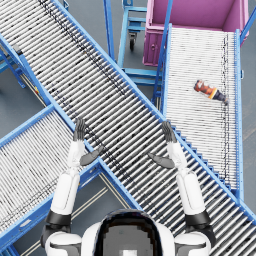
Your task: Pick up the oil and place it on the left assembly line, put the cola on the right, and keep Sprite still
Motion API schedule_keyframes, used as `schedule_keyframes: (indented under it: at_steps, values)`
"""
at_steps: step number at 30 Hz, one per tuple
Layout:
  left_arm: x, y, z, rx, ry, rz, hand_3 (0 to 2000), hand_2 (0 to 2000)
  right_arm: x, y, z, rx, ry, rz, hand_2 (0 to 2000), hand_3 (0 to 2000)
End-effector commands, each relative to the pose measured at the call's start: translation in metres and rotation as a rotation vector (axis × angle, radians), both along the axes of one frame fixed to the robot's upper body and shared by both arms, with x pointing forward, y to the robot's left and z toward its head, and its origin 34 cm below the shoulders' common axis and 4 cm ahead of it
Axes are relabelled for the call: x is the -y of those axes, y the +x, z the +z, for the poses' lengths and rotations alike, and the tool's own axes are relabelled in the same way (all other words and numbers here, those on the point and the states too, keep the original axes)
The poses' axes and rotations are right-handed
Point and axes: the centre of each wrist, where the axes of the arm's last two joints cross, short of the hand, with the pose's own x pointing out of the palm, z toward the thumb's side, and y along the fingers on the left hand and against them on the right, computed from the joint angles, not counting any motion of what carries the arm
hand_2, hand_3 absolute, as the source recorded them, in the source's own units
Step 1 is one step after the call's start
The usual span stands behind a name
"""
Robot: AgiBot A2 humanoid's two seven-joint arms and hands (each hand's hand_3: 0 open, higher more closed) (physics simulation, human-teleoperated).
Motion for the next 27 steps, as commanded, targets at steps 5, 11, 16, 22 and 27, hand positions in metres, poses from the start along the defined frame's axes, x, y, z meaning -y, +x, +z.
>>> schedule_keyframes:
  at_steps: [5, 11, 16, 22, 27]
  values:
    - [0.0000, 0.0000, 0.0000, 0.000, 0.000, 0.000, 0, 0, 0.0000, 0.0000, 0.0000, 0.000, 0.000, 0.000, 0, 0]
    - [0.0000, 0.0000, 0.0000, 0.000, 0.000, 0.000, 0, 0, 0.0000, 0.0000, 0.0000, 0.000, 0.000, 0.000, 0, 0]
    - [0.0000, 0.0000, 0.0000, 0.000, 0.000, 0.000, 0, 0, 0.0000, 0.0000, 0.0000, 0.000, 0.000, 0.000, 0, 0]
    - [0.0000, 0.0000, 0.0000, 0.000, 0.000, 0.000, 0, 0, 0.0000, 0.0000, 0.0000, 0.000, 0.000, 0.000, 0, 0]
    - [0.0000, 0.0000, 0.0000, 0.000, 0.000, 0.000, 0, 0, 0.0000, 0.0000, 0.0000, 0.000, 0.000, 0.000, 0, 0]
